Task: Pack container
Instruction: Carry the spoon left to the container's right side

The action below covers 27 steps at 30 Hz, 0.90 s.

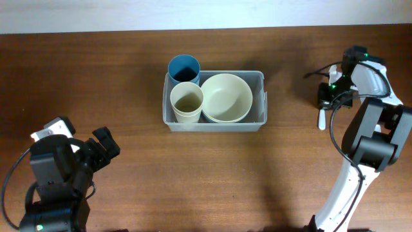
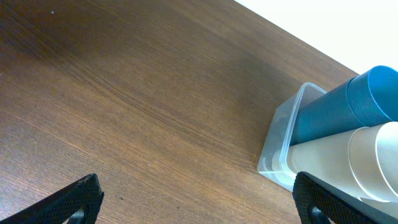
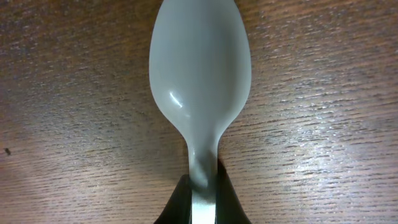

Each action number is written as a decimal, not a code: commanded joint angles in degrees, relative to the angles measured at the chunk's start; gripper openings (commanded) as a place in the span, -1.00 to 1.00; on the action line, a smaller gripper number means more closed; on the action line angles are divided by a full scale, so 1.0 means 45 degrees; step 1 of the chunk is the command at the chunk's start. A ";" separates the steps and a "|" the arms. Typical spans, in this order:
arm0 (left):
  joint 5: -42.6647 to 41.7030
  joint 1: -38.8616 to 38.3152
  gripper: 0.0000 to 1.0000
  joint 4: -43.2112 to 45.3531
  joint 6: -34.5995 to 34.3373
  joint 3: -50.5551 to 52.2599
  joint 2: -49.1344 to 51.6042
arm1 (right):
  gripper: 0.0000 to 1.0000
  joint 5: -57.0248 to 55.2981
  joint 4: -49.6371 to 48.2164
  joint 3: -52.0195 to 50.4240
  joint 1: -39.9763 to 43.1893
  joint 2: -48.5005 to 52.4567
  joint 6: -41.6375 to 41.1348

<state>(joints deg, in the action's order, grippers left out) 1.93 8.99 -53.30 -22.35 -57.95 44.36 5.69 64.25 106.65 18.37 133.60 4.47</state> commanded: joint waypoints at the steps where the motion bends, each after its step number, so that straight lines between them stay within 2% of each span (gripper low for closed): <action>1: -0.0053 0.0039 0.99 0.0019 -0.0126 0.0087 -0.0039 | -0.93 0.0617 0.0466 0.0729 0.0189 0.0466 -0.0058; 15: -0.0049 0.0039 0.99 0.0019 -0.0126 0.0087 -0.0039 | -0.93 0.1447 0.2035 0.2361 0.0364 0.0461 -0.0058; 22: -0.0053 0.0039 0.99 0.0019 -0.0126 0.0087 -0.0039 | -0.92 0.2492 0.4279 0.4663 0.0248 0.0461 -0.0049; 27: -0.0049 0.0039 0.99 0.0019 -0.0126 0.0087 -0.0039 | -0.92 0.3745 0.6363 0.6858 -0.0117 0.0461 0.0612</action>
<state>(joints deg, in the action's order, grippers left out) 1.93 8.99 -53.30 -22.35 -57.95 44.36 17.12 90.06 131.57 19.40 135.33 5.39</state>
